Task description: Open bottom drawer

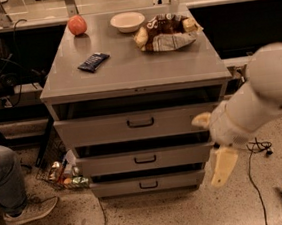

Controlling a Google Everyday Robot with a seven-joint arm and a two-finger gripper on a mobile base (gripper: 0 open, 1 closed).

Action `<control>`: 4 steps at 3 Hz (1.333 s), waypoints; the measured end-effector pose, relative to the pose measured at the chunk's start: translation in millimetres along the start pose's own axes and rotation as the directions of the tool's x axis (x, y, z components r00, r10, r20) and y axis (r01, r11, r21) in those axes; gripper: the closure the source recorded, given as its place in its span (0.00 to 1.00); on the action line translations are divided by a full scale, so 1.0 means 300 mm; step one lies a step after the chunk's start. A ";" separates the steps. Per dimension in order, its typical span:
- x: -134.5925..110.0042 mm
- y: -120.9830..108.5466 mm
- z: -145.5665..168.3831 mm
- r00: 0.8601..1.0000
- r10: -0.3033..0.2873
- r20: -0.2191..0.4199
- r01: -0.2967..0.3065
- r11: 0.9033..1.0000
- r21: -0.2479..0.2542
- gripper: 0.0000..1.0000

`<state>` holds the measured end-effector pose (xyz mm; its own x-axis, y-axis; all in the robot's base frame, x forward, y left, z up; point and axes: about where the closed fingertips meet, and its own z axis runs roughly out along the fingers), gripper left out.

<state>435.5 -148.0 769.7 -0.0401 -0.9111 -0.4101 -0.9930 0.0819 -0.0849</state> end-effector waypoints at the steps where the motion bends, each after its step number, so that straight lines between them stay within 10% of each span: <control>1: 0.132 0.077 0.342 1.000 -0.011 0.025 0.014 0.994 -0.106 0.00; 2: 0.210 0.133 0.696 0.999 -0.024 0.043 0.031 0.985 -0.172 0.00; 4: 0.230 0.143 0.719 0.999 -0.007 0.052 0.016 0.984 -0.178 0.00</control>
Offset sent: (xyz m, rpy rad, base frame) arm -0.0280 0.0546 -0.3160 0.0315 0.1912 0.1634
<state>414.2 -120.4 542.0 -0.0271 -0.8897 -0.4558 -0.9975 -0.0060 0.0711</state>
